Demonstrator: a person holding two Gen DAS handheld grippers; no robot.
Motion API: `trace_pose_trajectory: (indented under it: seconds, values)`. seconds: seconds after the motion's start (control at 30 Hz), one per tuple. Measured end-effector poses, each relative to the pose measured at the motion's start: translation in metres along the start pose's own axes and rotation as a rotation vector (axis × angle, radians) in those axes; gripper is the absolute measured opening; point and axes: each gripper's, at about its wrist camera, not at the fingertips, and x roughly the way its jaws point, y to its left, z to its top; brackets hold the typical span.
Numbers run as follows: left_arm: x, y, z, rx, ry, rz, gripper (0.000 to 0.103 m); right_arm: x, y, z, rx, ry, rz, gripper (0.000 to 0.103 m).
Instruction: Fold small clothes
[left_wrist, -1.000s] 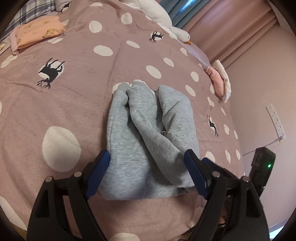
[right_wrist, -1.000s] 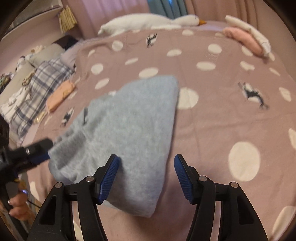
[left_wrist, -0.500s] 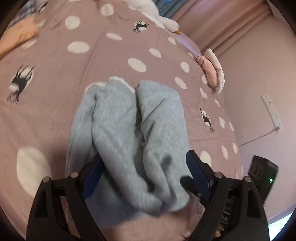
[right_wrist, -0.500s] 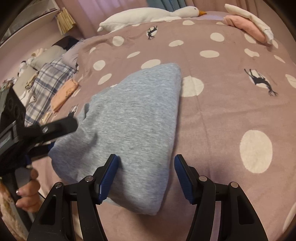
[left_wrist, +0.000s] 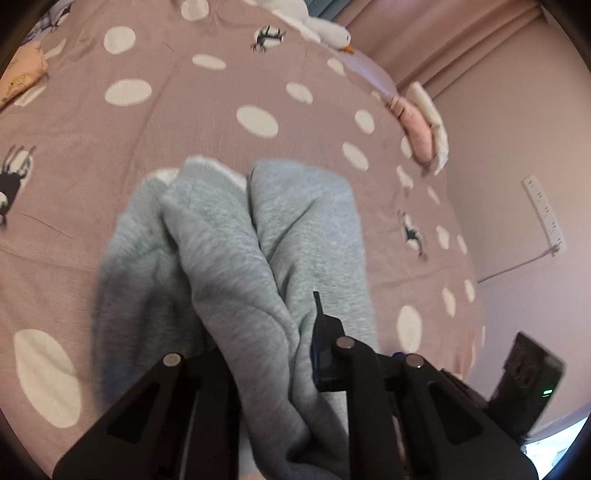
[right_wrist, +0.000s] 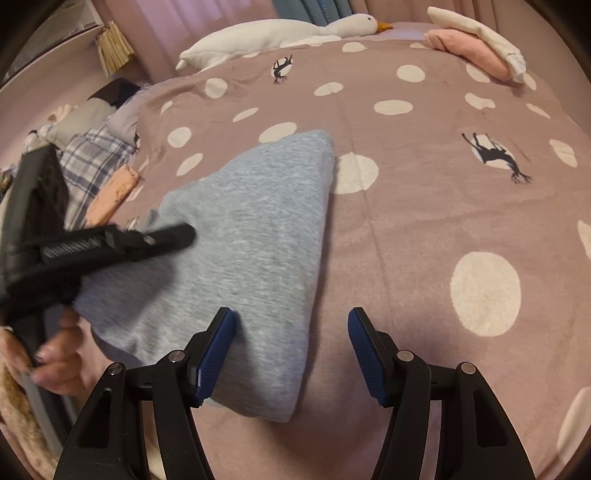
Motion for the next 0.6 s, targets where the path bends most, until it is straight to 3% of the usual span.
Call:
trace_pose_trajectory:
  seconds: [0.27,0.47,0.6]
  values:
    - [-0.06,0.008,-0.001,0.065,-0.131,0.075,0.013,-0.011,0.004,0.001,-0.022,-0.033,0.008,0.062]
    - [-0.031,0.051,-0.014,0.007,-0.035,0.153,0.015,-0.001,0.014,0.001,-0.043,-0.008,0.026,0.062]
    - [-0.017,0.065,-0.022,-0.013,-0.015,0.184,0.024,0.004,0.02,0.0,-0.062,0.015,0.019,0.062]
